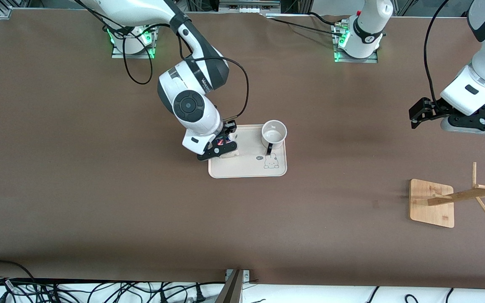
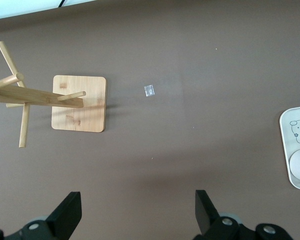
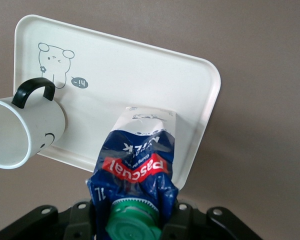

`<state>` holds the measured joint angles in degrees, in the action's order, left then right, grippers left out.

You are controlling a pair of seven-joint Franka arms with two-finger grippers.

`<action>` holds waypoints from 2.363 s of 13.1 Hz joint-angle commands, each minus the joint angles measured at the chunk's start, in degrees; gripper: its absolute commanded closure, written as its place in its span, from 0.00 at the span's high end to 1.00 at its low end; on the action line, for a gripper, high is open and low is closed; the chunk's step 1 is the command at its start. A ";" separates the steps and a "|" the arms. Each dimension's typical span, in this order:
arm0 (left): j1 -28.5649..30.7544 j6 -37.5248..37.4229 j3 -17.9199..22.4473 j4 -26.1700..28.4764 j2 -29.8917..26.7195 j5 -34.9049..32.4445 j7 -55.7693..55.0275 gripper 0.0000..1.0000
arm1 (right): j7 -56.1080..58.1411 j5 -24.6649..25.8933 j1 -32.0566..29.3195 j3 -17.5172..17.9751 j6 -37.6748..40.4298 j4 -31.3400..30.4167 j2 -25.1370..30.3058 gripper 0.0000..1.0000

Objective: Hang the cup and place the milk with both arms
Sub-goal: 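Lift the carton with the right gripper while the left gripper reaches the mug, then carry the carton off the tray while the left gripper grasps the mug rim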

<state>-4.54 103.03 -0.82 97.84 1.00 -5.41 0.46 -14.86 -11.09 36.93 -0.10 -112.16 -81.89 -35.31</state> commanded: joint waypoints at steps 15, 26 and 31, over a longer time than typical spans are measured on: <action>-0.73 -8.62 0.11 -1.51 1.71 5.30 0.85 1.00 | -2.28 5.20 1.22 -7.25 19.66 1.63 15.96 0.39; -19.17 -0.48 -5.34 -3.01 18.94 7.25 -7.54 1.00 | 16.52 -0.77 -7.91 -32.33 31.47 5.96 14.31 0.39; -28.85 11.83 -5.25 -3.09 26.32 3.41 -22.68 1.00 | 18.29 -0.68 -10.38 -32.33 32.54 2.79 11.75 0.39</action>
<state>-31.13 112.70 -6.85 96.85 24.12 1.14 -18.41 2.90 -10.66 26.73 -32.54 -80.71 -78.48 -23.51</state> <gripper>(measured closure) 0.000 0.608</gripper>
